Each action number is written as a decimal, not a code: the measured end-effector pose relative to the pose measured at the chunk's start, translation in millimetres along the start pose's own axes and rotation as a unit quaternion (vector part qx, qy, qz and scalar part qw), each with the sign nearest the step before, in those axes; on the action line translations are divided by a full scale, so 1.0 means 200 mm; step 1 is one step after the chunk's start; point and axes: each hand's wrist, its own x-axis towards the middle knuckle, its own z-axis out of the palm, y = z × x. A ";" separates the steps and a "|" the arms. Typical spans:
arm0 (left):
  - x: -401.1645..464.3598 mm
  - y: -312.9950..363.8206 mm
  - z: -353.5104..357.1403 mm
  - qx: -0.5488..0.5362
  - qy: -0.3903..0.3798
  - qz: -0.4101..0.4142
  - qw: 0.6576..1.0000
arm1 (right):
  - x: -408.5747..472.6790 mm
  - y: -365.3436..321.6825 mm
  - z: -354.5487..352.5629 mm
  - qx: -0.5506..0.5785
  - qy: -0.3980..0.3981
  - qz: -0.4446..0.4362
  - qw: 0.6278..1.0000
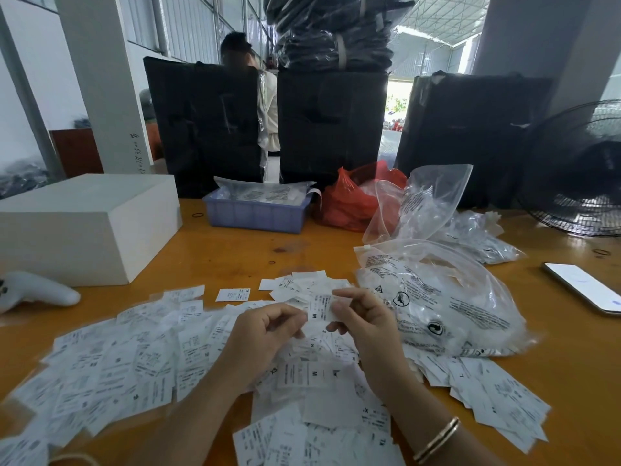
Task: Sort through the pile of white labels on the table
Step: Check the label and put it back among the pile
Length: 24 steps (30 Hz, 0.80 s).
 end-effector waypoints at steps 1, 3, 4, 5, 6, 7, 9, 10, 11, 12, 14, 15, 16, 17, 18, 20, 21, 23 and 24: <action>0.00 0.00 0.00 0.001 0.000 -0.003 1.000 | 0.00 0.00 0.00 -0.008 -0.003 -0.005 1.000; 0.00 -0.01 0.00 0.002 -0.001 -0.002 1.000 | 0.00 0.00 0.01 -0.013 -0.002 -0.012 1.000; 0.00 -0.01 0.00 0.002 0.000 0.000 1.000 | 0.00 0.00 0.00 -0.008 0.005 -0.014 1.000; 0.00 0.00 0.00 0.000 -0.002 0.002 1.000 | 0.00 0.00 0.00 -0.003 0.014 -0.016 1.000; 0.00 0.00 0.00 -0.002 -0.003 0.007 1.000 | 0.00 0.00 -0.01 0.001 0.021 -0.018 1.000; 0.00 0.00 0.00 -0.004 -0.004 0.010 1.000 | 0.01 0.00 -0.01 0.002 0.025 -0.020 0.999; 0.00 0.00 0.00 -0.003 -0.003 0.011 1.000 | 0.01 0.00 -0.01 -0.009 0.020 -0.023 1.000; 0.01 -0.01 0.00 -0.001 -0.002 0.011 1.000 | 0.01 0.01 -0.01 -0.016 0.014 -0.024 0.999; 0.01 -0.01 0.00 0.001 -0.001 0.009 1.000 | 0.00 0.01 0.00 -0.024 0.009 -0.025 0.999; 0.01 -0.01 0.00 0.005 -0.001 0.008 1.000 | 0.00 0.02 0.00 -0.033 0.004 -0.027 0.999; 0.01 -0.01 0.00 0.007 -0.003 0.004 1.000 | 0.00 0.02 0.01 -0.048 -0.001 -0.034 0.998; 0.01 -0.01 0.00 0.003 -0.003 0.002 1.000 | 0.00 0.02 0.01 -0.048 0.000 -0.035 0.998; 0.00 -0.01 0.00 0.002 -0.002 0.002 1.000 | 0.00 0.02 0.00 -0.042 0.005 -0.035 0.999; 0.00 0.00 0.00 0.001 -0.002 0.003 1.000 | 0.00 0.02 0.00 -0.032 0.010 -0.033 0.999; 0.00 0.00 -0.01 0.000 0.000 0.006 1.000 | 0.01 0.02 0.00 -0.023 0.015 -0.032 0.999; 0.00 0.00 -0.01 -0.005 0.004 0.006 1.000 | 0.01 0.02 -0.01 -0.017 0.018 -0.031 0.999; 0.00 0.00 -0.01 -0.008 0.005 0.003 1.000 | 0.01 0.02 -0.01 -0.014 0.020 -0.029 0.999; 0.00 0.00 -0.01 -0.005 0.004 0.001 1.000 | 0.01 0.02 -0.01 -0.007 0.027 -0.028 0.999; 0.00 0.00 0.00 -0.002 0.003 0.000 1.000 | 0.01 0.02 -0.01 -0.004 0.033 -0.028 0.999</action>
